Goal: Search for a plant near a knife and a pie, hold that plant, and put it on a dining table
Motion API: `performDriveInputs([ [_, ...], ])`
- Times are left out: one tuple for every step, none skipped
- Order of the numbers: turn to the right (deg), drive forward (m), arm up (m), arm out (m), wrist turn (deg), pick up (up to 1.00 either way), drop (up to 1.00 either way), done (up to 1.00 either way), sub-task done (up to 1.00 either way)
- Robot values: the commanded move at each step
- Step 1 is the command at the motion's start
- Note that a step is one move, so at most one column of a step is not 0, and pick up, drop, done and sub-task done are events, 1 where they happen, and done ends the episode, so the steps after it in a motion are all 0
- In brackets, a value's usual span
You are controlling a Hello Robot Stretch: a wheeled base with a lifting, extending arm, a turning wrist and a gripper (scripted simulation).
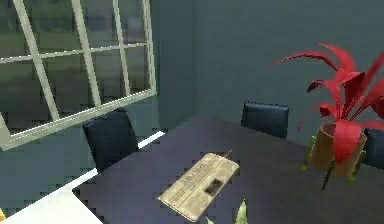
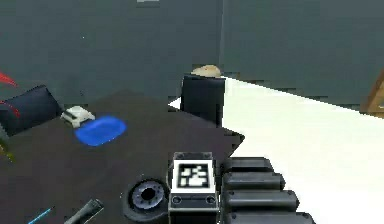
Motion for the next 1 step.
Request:
performDriveInputs([
  [45.0,0.0,0.0,0.0,0.0,0.0,0.0,0.0,0.0],
])
